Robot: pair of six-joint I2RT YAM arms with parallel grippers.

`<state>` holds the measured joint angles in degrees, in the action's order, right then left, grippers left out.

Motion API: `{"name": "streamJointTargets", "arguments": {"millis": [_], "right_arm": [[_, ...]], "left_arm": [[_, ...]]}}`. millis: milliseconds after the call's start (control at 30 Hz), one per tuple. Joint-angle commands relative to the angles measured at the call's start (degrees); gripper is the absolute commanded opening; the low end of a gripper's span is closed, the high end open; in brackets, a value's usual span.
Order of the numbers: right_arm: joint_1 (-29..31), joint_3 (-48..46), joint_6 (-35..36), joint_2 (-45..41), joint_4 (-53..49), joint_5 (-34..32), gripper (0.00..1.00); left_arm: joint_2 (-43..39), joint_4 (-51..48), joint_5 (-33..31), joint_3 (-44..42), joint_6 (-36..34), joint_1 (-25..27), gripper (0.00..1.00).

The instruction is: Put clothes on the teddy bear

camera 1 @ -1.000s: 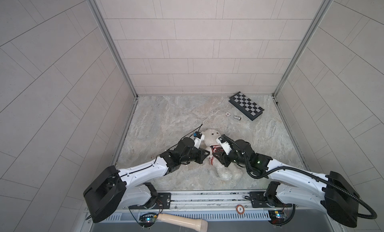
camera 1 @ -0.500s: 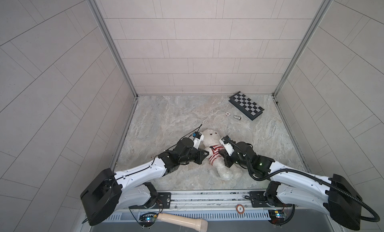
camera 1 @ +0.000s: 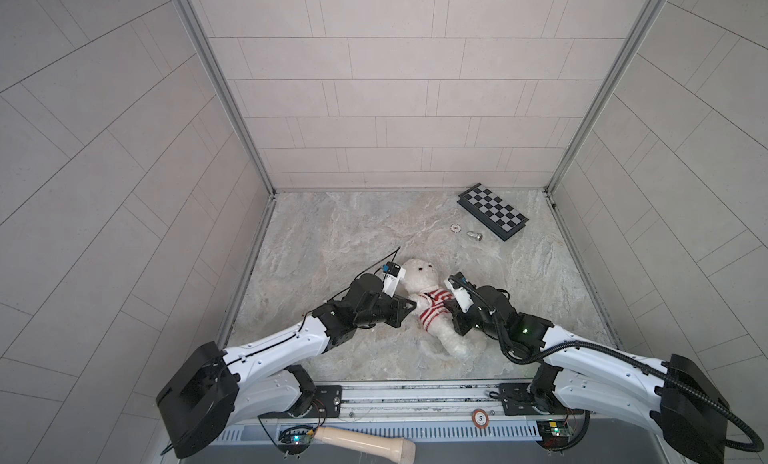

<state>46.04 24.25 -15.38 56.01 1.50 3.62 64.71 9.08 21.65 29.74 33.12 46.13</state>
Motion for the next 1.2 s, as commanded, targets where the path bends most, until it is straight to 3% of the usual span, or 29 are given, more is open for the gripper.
{"name": "streamJointTargets", "arguments": {"millis": [0, 133, 233, 367, 667, 900, 1000, 1167], "right_arm": [[-0.5, 0.4, 0.7, -1.4, -1.8, 1.9, 0.07], [0.9, 0.5, 0.1, -5.1, 2.5, 6.2, 0.26], [1.6, 2.2, 0.2, -6.6, 1.4, 6.4, 0.33], [1.6, 4.5, 0.7, -5.1, 0.6, 5.5, 0.30], [1.8, 4.3, -0.8, 5.4, 3.7, 4.3, 0.13], [1.8, 3.2, -1.5, 3.0, 0.4, 3.7, 0.10], [1.8, 5.9, -1.0, -0.5, -2.5, 2.7, 0.13], [1.3, 10.9, 1.9, 0.2, -6.5, -0.3, 0.29]], "left_arm": [[-0.6, 1.5, 0.4, -0.2, -0.8, -0.7, 0.00], [0.0, 2.0, 1.4, 0.0, -0.8, -0.6, 0.00], [0.0, 2.0, 1.5, -0.1, -0.7, -0.6, 0.00], [0.1, 2.5, 1.6, -0.3, -0.6, -0.6, 0.00], [-1.6, 1.6, 1.6, -0.1, -0.9, -0.6, 0.00], [-0.8, 1.2, 0.3, -0.6, -0.9, -0.6, 0.00], [-0.2, -0.4, -1.2, -1.0, -1.4, -0.9, 0.00], [0.3, -0.4, -1.7, -2.2, -2.1, -1.0, 0.00]]}}
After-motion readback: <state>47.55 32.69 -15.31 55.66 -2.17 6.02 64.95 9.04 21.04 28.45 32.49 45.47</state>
